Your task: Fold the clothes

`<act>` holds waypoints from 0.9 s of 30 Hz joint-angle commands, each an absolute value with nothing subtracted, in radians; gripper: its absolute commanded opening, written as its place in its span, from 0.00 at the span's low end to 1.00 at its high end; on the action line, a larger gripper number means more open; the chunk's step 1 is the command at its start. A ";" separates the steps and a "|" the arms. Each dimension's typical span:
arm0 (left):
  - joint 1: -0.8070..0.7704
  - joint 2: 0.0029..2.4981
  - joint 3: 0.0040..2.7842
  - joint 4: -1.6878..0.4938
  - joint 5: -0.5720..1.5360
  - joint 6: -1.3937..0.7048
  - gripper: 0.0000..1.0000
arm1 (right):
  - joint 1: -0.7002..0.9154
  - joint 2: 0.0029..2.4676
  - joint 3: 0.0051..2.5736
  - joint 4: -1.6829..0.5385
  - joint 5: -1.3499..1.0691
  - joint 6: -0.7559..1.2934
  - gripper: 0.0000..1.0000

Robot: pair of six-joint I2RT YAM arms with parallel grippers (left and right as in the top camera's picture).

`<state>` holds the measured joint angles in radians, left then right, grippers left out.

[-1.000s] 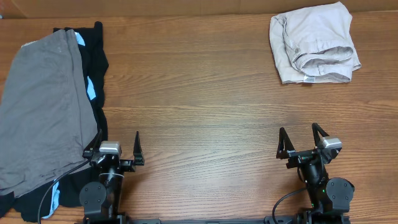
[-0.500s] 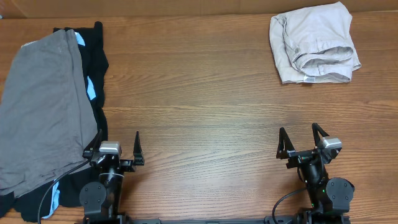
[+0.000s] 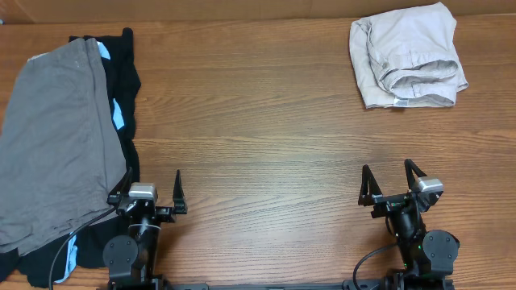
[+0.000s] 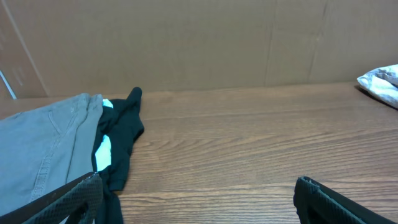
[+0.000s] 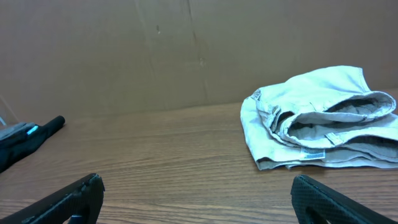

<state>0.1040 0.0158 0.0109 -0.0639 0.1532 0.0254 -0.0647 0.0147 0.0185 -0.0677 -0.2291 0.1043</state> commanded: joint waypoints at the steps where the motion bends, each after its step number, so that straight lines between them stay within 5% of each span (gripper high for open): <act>1: 0.092 0.004 0.005 -0.064 0.147 0.012 1.00 | -0.060 0.003 0.008 -0.060 -0.225 0.105 1.00; 27: 0.092 0.004 0.005 -0.019 0.149 0.029 1.00 | -0.060 0.003 0.009 -0.016 -0.228 0.106 1.00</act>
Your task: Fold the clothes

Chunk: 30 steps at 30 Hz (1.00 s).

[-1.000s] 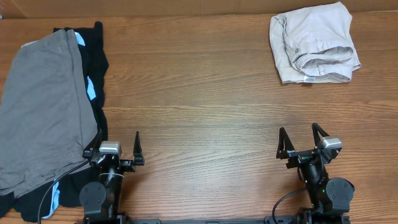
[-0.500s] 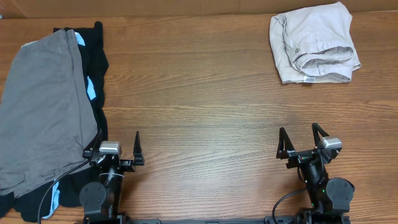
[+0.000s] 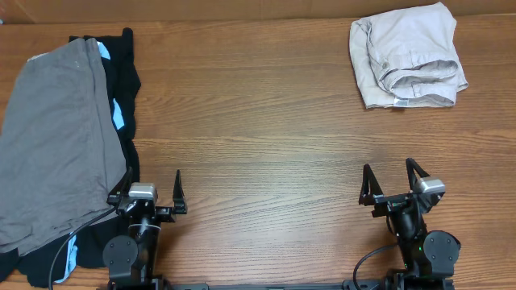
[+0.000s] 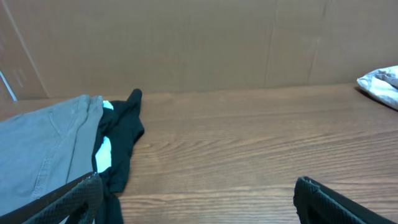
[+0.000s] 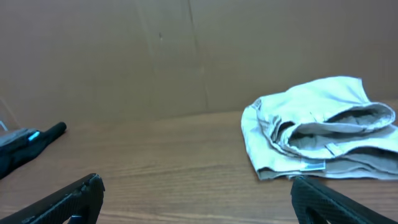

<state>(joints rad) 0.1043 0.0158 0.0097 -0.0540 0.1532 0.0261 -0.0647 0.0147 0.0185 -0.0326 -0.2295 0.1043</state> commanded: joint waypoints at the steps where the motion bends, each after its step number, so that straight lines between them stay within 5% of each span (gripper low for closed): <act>1: 0.092 0.004 0.005 -0.002 0.163 0.025 1.00 | -0.060 0.003 0.009 -0.005 -0.236 0.106 1.00; 15: 0.092 0.142 0.342 -0.194 0.240 0.110 1.00 | -0.060 0.173 0.332 -0.131 -0.294 0.079 1.00; 24: 0.092 0.577 0.772 -0.439 0.236 0.108 1.00 | -0.060 0.561 0.764 -0.404 -0.343 0.079 1.00; 30: 0.092 1.040 1.288 -0.913 0.296 0.133 1.00 | -0.060 0.848 1.039 -0.549 -0.347 0.080 1.00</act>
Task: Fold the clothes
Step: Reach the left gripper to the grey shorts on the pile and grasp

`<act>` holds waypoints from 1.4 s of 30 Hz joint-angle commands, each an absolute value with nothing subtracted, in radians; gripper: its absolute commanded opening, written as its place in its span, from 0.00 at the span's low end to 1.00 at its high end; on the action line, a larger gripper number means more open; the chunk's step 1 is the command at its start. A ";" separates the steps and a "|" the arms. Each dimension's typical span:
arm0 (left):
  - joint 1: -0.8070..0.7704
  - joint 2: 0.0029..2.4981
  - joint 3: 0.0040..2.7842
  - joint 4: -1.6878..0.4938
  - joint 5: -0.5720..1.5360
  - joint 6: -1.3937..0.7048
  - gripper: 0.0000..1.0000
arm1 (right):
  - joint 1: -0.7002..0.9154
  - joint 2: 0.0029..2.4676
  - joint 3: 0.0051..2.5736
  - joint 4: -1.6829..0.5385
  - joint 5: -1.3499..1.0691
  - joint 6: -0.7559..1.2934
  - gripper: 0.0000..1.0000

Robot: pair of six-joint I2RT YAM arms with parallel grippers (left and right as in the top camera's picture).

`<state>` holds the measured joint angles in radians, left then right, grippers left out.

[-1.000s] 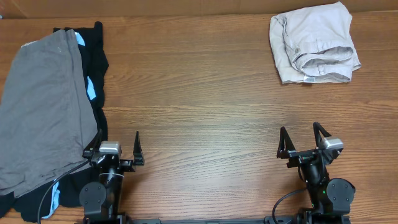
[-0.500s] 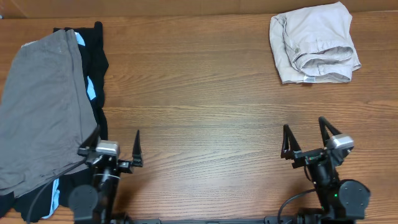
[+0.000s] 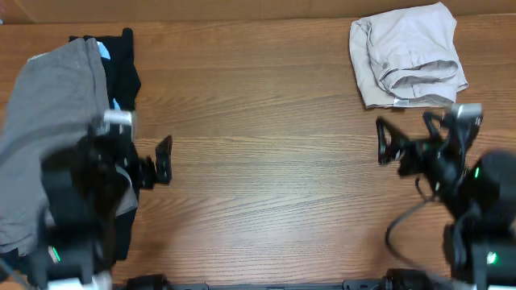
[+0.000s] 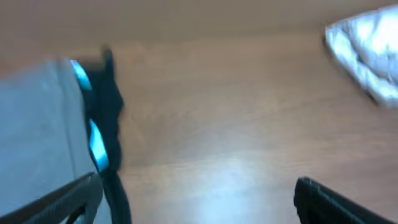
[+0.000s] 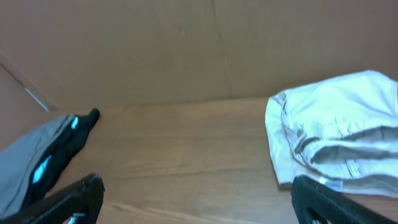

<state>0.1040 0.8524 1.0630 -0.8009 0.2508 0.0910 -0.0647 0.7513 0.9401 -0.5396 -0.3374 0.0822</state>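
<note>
A grey garment [image 3: 48, 113] lies spread at the table's left, on top of a black garment with light-blue patches [image 3: 122, 72]. Both also show in the left wrist view, blurred: the grey garment [image 4: 34, 130] and the black garment [image 4: 107, 106]. A crumpled beige garment [image 3: 407, 52] sits at the far right, seen too by the right wrist as the beige garment [image 5: 336, 140]. My left gripper [image 3: 135, 165] hangs open at the right edge of the grey pile, nothing between its fingers. My right gripper [image 3: 409, 145] is open, just short of the beige garment.
The wooden table [image 3: 258, 121] stretches bare between the two piles. A brown cardboard wall [image 5: 155, 43] stands behind the far edge. The left arm covers part of the grey garment's near right corner in the overhead view.
Both arms have left the table's near edge. The left gripper is now beside the grey and black pile, the right one closer to the beige garment. Both stay open; the clothes lie unchanged.
Both grippers stood open and low at the near edge, left and right. A second later they were still there, the right wrist view only slightly shifted. Now both are farther out over the table, near their piles, holding nothing.
</note>
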 commanded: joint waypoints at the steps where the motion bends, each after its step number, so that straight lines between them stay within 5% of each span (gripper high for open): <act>1: 0.092 1.118 1.374 -0.982 0.297 0.138 1.00 | -0.060 0.884 1.064 -0.548 -0.357 0.080 1.00; 8: 0.092 1.480 1.736 -1.145 0.294 0.136 1.00 | -0.060 1.060 1.096 -0.507 -0.491 0.083 1.00; 21: 0.303 1.796 1.790 -0.874 0.097 0.066 0.99 | -0.060 1.221 1.093 -0.545 -0.525 0.082 0.99; 42: 0.421 2.246 1.790 -0.712 0.044 -0.008 0.66 | -0.060 1.270 1.093 -0.589 -0.525 0.079 0.91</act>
<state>0.4088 2.2356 1.7626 -0.7170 0.0593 0.0166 -0.0647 1.2736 1.0718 -0.5919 -0.5179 0.0818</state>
